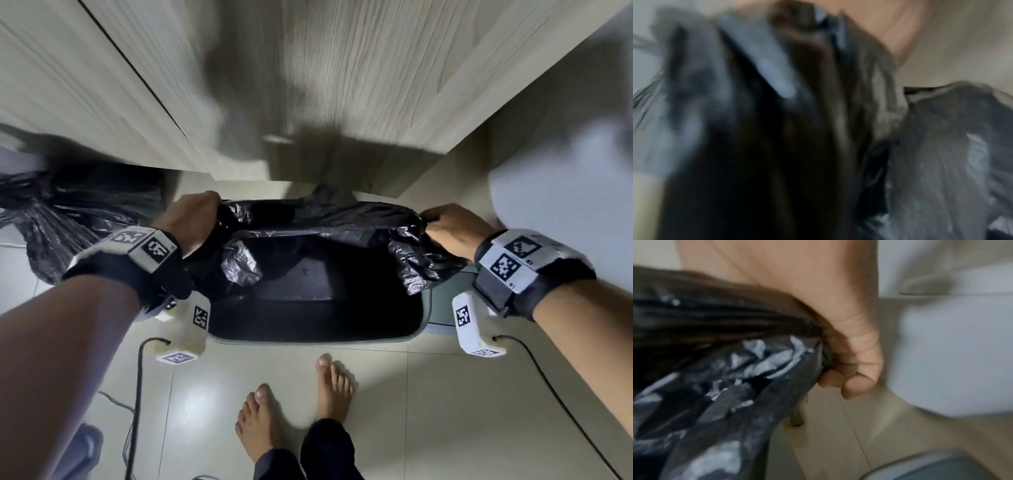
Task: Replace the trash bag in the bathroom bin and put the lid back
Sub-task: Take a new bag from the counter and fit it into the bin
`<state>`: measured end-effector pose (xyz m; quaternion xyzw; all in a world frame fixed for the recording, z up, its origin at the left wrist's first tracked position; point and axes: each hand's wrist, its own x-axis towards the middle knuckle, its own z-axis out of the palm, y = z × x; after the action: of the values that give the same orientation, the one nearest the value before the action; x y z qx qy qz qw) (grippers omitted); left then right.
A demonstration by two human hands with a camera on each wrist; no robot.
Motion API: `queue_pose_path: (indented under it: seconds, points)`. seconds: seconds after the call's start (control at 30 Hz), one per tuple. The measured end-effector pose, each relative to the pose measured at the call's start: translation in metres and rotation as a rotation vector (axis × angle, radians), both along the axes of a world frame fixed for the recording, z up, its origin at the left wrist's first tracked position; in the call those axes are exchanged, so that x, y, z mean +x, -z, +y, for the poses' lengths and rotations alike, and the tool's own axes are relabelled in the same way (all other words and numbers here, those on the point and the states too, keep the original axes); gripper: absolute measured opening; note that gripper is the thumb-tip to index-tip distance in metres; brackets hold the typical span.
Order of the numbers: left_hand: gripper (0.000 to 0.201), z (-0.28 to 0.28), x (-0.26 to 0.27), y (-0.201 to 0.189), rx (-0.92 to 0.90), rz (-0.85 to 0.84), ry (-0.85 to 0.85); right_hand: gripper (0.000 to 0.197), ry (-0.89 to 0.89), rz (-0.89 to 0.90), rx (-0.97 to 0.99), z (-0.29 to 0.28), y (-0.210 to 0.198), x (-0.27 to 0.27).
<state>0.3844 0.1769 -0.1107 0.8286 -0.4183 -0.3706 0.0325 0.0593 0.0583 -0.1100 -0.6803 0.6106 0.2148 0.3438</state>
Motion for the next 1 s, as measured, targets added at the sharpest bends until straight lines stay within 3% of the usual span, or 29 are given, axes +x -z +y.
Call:
queue_pose_path:
  seconds: [0.13,0.2,0.27,0.33,0.4,0.43,0.47,0.53,0.6,0.67,0.77,0.87,1.0]
  points:
    - [0.033,0.005,0.009,0.011,-0.034,0.135,-0.237,0.023,0.097,-0.06,0.03,-0.001,0.01,-0.017]
    - [0.052,0.009,0.018,0.011,-0.069,0.191,-0.465,0.018,0.156,-0.118,-0.022,-0.001,0.01,-0.024]
    - [0.053,0.01,0.024,0.003,-0.134,-0.016,-0.484,0.014,0.214,-0.137,-0.102,0.0,0.002,-0.026]
    - [0.031,0.014,0.019,-0.018,-0.379,-0.22,-0.378,0.032,0.197,-0.122,-0.383,0.005,-0.01,-0.025]
    - [0.015,0.022,0.004,-0.044,-0.683,-0.142,-0.198,0.035,0.086,-0.201,-0.775,0.02,-0.027,-0.015]
    - [0.017,0.028,-0.004,-0.054,-0.707,-0.062,-0.067,0.036,-0.007,-0.301,-0.88,0.03,-0.035,-0.009]
    - [0.023,0.035,-0.01,-0.057,-0.633,-0.017,0.084,0.038,-0.126,-0.378,-0.898,0.04,-0.039,-0.004]
    - [0.067,0.047,-0.021,-0.054,-0.349,-0.045,0.348,0.053,-0.327,-0.38,-0.74,0.059,-0.036,0.002]
    - [0.095,0.059,-0.027,-0.045,-0.169,-0.042,0.414,0.068,-0.358,-0.242,-0.547,0.072,-0.028,0.002]
    - [0.085,0.073,-0.028,-0.036,-0.133,-0.108,0.463,0.065,-0.292,-0.136,-0.487,0.087,-0.028,-0.001]
    - [0.034,0.103,-0.028,-0.028,-0.356,-0.186,0.637,0.031,-0.353,-0.164,-0.578,0.114,-0.03,-0.01]
    - [0.025,0.141,-0.023,-0.019,-0.509,-0.112,0.753,0.005,-0.432,-0.193,-0.601,0.143,-0.029,-0.027]
    - [0.02,0.179,-0.017,-0.009,-0.526,-0.13,0.746,0.008,-0.407,-0.28,-0.586,0.172,-0.019,-0.051]
